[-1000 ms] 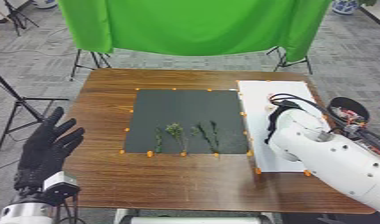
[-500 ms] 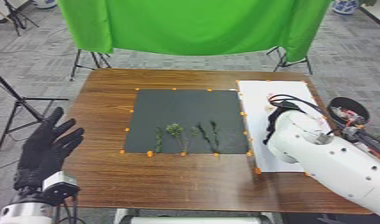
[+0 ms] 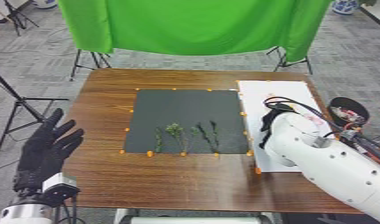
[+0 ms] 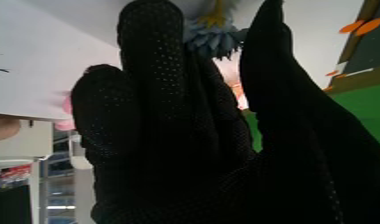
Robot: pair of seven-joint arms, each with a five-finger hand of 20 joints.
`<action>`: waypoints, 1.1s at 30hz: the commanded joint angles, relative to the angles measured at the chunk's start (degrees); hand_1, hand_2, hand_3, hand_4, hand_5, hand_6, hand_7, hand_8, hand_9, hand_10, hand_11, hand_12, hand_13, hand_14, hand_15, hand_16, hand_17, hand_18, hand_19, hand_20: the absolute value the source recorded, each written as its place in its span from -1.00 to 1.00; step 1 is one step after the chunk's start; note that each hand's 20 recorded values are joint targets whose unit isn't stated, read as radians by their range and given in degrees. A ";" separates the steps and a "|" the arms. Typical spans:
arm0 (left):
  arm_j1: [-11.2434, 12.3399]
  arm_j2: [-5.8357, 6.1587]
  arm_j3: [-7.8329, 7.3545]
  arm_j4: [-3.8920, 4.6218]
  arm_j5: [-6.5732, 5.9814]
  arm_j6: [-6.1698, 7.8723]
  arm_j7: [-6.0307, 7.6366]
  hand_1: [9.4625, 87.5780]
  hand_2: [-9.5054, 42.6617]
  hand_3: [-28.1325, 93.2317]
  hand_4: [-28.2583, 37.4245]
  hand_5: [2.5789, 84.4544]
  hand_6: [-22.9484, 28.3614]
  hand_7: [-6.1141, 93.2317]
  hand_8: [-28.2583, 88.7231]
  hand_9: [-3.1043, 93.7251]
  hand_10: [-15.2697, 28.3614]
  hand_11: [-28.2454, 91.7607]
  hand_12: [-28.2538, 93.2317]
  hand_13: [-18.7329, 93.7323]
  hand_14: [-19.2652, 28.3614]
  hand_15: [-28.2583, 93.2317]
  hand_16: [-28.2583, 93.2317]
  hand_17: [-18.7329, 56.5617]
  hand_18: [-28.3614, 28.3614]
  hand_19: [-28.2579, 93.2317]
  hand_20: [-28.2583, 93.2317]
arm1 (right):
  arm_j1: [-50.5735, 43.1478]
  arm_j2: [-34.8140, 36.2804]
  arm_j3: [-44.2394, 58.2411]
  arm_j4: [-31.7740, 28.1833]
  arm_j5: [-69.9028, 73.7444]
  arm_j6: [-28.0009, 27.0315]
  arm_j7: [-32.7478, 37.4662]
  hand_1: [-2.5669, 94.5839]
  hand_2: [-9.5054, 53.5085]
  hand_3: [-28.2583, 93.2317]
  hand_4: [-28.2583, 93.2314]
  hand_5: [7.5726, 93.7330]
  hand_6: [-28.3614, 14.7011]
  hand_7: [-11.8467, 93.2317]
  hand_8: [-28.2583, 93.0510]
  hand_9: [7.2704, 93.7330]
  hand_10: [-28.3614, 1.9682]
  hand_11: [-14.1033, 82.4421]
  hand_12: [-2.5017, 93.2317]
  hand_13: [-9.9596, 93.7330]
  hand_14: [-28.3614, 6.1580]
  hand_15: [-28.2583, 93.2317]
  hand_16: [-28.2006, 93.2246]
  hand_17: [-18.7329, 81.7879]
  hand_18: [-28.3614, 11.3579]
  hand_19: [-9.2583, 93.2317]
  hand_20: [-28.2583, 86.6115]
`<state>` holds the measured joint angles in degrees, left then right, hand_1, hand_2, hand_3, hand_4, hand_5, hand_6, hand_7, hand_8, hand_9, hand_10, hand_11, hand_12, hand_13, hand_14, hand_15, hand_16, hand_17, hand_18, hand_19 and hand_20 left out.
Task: Arrange flowers
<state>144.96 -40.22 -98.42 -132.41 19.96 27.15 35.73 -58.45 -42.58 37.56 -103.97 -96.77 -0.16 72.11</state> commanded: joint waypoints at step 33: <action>4.45 -3.75 -4.71 -1.57 2.10 0.04 -1.86 -0.46 -0.34 0.51 -0.77 -0.28 0.16 -0.70 -0.65 -0.39 0.49 -0.13 -0.36 -0.35 0.88 0.34 -0.73 -0.75 0.89 0.27 -0.46 | 10.05 -2.60 -7.60 -4.79 -8.99 4.72 -5.39 0.39 -1.00 0.68 -0.97 0.63 0.15 -0.19 -0.25 0.99 0.25 -0.51 -0.27 0.96 0.46 0.20 -0.17 0.70 0.01 1.00 -0.30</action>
<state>148.21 -42.93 -102.05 -133.15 21.45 27.10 34.56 -52.03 -42.25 29.00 -105.21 -103.93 5.02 69.21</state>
